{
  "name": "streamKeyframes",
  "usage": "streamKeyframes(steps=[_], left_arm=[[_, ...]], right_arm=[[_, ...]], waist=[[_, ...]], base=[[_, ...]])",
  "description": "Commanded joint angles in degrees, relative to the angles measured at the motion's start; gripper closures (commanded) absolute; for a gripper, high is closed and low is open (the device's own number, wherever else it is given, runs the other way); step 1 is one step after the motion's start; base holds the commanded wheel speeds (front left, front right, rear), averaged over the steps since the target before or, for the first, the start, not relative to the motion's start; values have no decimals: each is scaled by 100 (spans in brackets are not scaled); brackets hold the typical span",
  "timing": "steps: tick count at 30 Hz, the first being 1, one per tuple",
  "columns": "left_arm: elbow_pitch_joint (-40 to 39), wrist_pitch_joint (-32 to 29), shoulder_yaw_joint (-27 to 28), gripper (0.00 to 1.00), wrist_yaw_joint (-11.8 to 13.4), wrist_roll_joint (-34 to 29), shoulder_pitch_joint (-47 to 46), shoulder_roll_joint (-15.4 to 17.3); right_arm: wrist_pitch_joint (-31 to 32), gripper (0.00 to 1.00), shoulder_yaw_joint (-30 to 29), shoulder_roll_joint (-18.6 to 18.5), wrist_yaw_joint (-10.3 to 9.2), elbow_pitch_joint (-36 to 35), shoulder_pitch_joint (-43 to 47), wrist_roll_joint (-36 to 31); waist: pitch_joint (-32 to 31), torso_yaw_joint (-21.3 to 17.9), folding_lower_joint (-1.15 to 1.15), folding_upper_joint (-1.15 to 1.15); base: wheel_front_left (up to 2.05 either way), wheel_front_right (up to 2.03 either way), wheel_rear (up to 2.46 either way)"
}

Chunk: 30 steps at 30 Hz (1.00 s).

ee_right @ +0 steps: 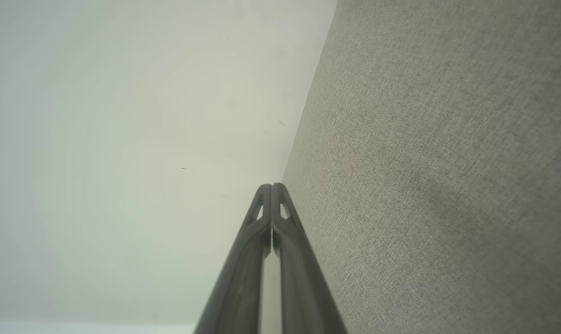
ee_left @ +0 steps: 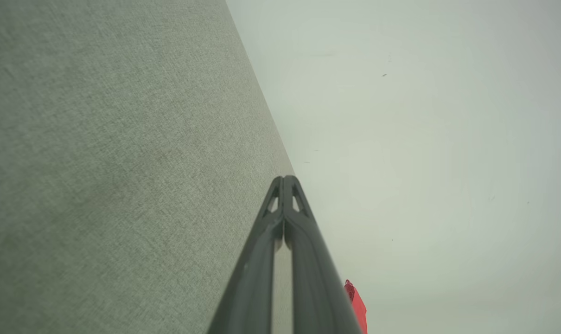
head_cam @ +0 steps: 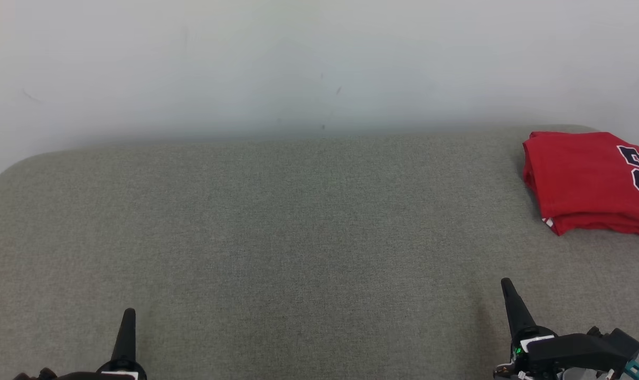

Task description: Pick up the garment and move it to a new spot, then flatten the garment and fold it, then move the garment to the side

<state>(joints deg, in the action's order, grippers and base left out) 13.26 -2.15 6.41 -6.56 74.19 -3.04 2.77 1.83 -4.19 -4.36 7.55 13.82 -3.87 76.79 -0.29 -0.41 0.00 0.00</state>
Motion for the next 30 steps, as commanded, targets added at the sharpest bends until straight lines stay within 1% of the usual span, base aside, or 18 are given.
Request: streamKeyframes(steps=[1, 19, 30], left_arm=[[-21, -44, 15, 100, -41, 147, -135, 19], [38, -254, 18, 100, -69, 1029, -240, 17], [67, -357, 20, 100, -95, 1441, -315, 16]], right_arm=[[36, 100, -28, 31, -8, -26, -88, 157], [267, 100, -129, 91, -10, -2, -177, 893], [375, 100, -180, 120, -11, 9, -218, 1259]], waist=[[2, 2, 0, 0], [23, 20, 0, 0], [35, 31, 0, 0]], base=[[0, 0, 0], [0, 0, 0], [0, 0, 0]])
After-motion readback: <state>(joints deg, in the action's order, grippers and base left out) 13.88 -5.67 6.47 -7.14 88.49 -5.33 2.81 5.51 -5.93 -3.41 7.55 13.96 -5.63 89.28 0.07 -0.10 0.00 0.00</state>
